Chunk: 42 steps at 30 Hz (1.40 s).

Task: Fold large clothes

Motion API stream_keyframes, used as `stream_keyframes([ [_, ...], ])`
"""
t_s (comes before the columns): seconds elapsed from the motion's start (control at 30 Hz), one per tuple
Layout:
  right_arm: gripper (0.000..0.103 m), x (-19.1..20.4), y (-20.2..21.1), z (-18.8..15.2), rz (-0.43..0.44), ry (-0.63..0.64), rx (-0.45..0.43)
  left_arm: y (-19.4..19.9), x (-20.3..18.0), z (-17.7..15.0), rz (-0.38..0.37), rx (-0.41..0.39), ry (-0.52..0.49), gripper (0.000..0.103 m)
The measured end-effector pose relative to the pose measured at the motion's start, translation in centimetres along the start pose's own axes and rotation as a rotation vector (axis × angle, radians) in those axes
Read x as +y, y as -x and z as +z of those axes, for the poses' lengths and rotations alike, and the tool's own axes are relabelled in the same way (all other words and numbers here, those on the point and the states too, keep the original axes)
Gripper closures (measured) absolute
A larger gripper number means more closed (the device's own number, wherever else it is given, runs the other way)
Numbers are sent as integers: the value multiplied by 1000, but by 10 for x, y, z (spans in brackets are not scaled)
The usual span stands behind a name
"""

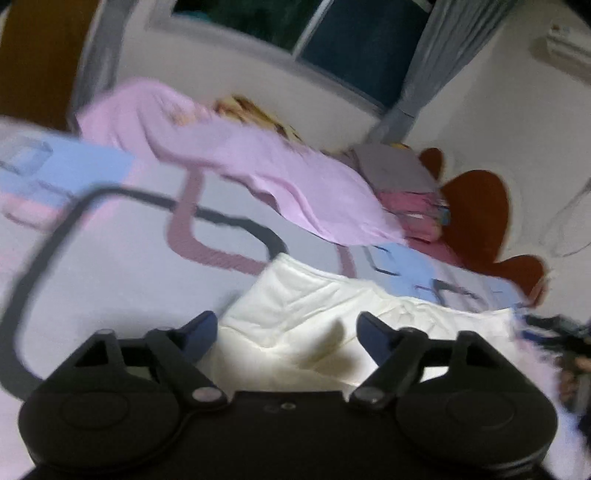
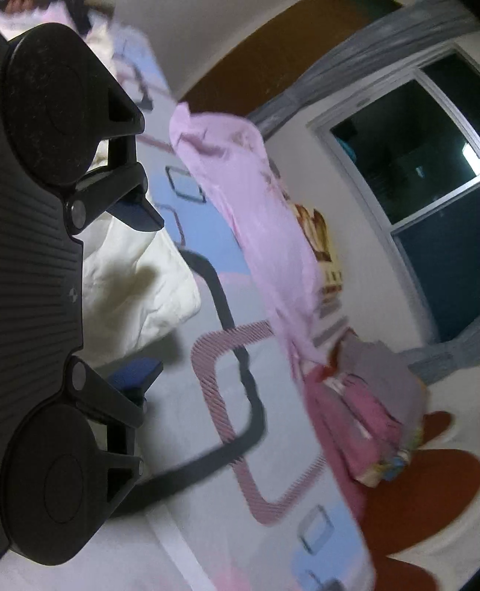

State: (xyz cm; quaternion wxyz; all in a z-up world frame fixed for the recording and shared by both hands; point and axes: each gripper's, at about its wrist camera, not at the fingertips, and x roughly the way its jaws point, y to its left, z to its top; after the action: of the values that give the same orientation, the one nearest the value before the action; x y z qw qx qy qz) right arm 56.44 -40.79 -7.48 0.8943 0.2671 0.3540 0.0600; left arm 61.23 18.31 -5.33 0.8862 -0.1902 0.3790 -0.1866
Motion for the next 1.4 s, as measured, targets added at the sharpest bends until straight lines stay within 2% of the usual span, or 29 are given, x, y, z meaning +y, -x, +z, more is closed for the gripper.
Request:
stream_keyframes([
  [0.07, 29, -7, -10, 3, 63, -28, 53, -14, 11, 6, -55, 76, 51, 22],
  [0.1, 29, -6, -13, 6, 65, -32, 75, -20, 15, 8, -78, 103, 65, 32],
  [0.13, 46, -6, -19, 8, 74, -31, 91, -26, 17, 7, -82, 109, 63, 45],
  [0.17, 82, -4, -19, 8, 88, -34, 115, -31, 17, 7, -85, 116, 56, 81],
  [0.2, 94, -2, -17, 7, 97, -27, 118, -34, 19, 7, -98, 121, 51, 94],
  [0.23, 98, -2, -10, 6, 98, -16, 104, -30, 16, 6, -118, 100, 36, 96],
  [0.33, 102, -5, 14, 6, 108, -9, -10, -18, 12, 15, -148, 20, 13, 99],
  [0.4, 103, -6, 23, 9, 90, 6, -68, -18, 10, 22, -127, -14, -1, 99],
  [0.5, 103, -3, 13, 12, 30, 44, -55, -38, 5, 28, -68, 3, -30, 99],
  [0.57, 100, -7, 16, 12, 47, 8, -64, -44, 3, 25, -46, 20, -52, 98],
  [0.6, 92, -8, 19, 11, 25, 2, -74, -42, 3, 22, -40, 14, -63, 87],
  [0.63, 40, -10, 24, 10, 5, 11, -89, -37, 5, 18, -22, 5, -62, 76],
  [0.67, 9, -10, 28, 7, 2, 31, -113, -31, 7, 17, -3, -6, -58, 55],
  [0.7, 10, -11, 28, 8, 14, 44, -101, -22, 9, 15, 7, -33, -56, 33],
  [0.77, 11, -17, 22, 10, 31, 10, -66, -17, 14, 17, 3, -55, -36, 15],
  [0.8, 11, -19, 16, 12, 48, -11, -42, -19, 17, 19, -22, -35, -14, 16],
  [0.87, 23, -24, 5, 14, 107, -59, 20, -28, 23, 23, -98, 28, 39, 18],
  [0.9, 27, -25, -3, 14, 126, -79, 68, -33, 24, 23, -136, 56, 53, 27],
  [0.93, 68, -24, -9, 14, 131, -77, 109, -40, 25, 22, -163, 87, 63, 35],
  [0.97, 98, -20, -15, 12, 159, -53, 152, -47, 25, 21, -178, 123, 70, 65],
  [1.0, 98, -11, -12, 9, 153, 15, 135, -52, 23, 19, -188, 152, 61, 92],
  [1.03, 99, -2, -5, 8, 148, 72, 95, -52, 19, 17, -176, 143, 38, 92],
  [1.13, 99, -4, 18, 13, 153, 43, -71, -39, 14, 21, -172, 20, 27, 96],
  [1.17, 99, -5, 20, 13, 139, 42, -101, -39, 15, 24, -156, -5, 32, 96],
  [1.23, 99, -3, 0, 9, 37, 91, -67, -53, 15, 25, -89, -2, 19, 97],
  [1.33, 99, -15, -48, -15, -93, 89, 63, -91, 19, 12, 18, 79, -21, 96],
  [1.4, 99, -21, -57, -26, -107, 68, 44, -103, 24, 2, 44, 88, -12, 95],
])
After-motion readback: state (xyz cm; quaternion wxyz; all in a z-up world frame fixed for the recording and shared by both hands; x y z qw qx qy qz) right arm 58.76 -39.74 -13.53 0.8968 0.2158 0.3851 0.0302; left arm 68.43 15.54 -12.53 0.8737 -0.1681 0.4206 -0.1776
